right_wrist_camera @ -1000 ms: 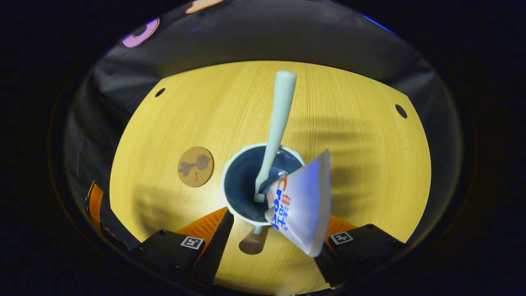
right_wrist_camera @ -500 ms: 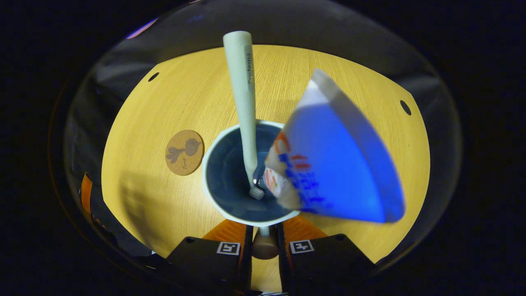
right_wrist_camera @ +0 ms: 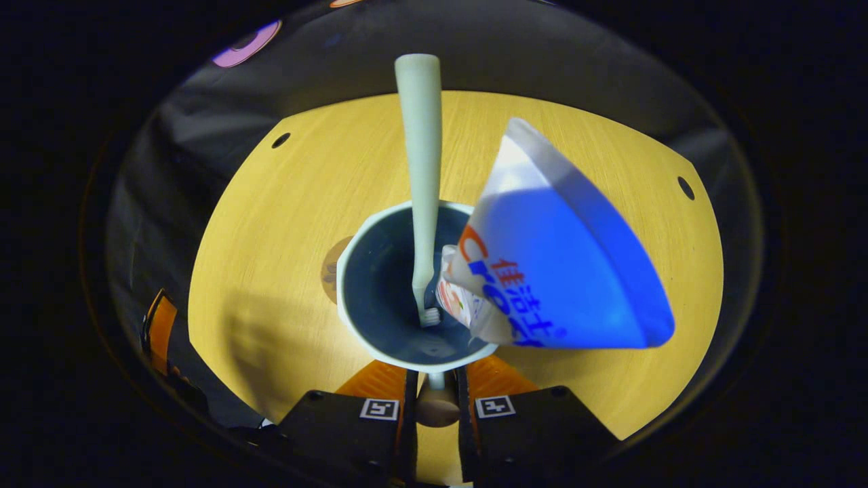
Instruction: Put the toothbrush and toothpaste on the desktop into the cup, then pick up the cup and place it on the coaster on the desktop.
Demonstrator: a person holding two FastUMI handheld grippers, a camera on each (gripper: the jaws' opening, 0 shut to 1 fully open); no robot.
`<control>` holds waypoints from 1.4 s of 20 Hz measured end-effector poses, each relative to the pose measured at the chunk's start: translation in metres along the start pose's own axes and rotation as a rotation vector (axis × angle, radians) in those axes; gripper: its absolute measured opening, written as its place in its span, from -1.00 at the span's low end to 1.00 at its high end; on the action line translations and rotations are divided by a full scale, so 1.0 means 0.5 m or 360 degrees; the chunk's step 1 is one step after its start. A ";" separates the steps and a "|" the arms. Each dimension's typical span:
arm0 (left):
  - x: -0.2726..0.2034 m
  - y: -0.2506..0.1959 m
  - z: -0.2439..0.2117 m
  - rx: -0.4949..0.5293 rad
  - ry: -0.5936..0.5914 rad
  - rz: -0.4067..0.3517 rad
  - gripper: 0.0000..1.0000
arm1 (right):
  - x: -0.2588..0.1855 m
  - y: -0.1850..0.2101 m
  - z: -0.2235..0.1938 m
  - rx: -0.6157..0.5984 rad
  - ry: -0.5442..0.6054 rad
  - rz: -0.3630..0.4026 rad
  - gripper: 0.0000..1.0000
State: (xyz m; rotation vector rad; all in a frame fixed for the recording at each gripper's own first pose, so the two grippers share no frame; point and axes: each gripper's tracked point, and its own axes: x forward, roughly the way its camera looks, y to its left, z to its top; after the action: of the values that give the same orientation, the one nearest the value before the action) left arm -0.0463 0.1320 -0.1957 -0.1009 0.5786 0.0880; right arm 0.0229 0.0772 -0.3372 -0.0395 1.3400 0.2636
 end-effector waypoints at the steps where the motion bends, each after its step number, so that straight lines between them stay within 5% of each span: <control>1: -0.001 0.005 0.001 0.0000 -0.0001 -0.0003 0.91 | -0.003 0.015 0.006 -0.0006 -0.0004 0.0013 -0.46; 16: 0.017 0.079 0.005 -0.0020 0.0004 -0.0011 0.91 | 0.031 0.104 0.025 -0.0037 0.0013 0.0020 -0.46; 19: 0.022 0.045 0.020 0.0018 -0.0012 -0.0079 0.91 | -0.009 0.096 0.031 -0.0066 -0.0099 0.0034 0.05; 22: 0.026 -0.008 0.045 0.0070 -0.0054 -0.0131 0.91 | -0.056 0.098 0.031 -0.0067 -0.0233 0.0074 0.91; 28: 0.015 -0.177 0.083 0.0083 -0.0129 -0.0264 0.90 | -0.204 -0.015 0.043 -0.0001 -0.0679 0.0034 0.99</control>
State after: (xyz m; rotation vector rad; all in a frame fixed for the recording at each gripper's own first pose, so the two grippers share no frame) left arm -0.0076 0.0496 -0.1591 -0.0939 0.4892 -0.0840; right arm 0.0241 0.0570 -0.2347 0.0296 0.9168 0.2731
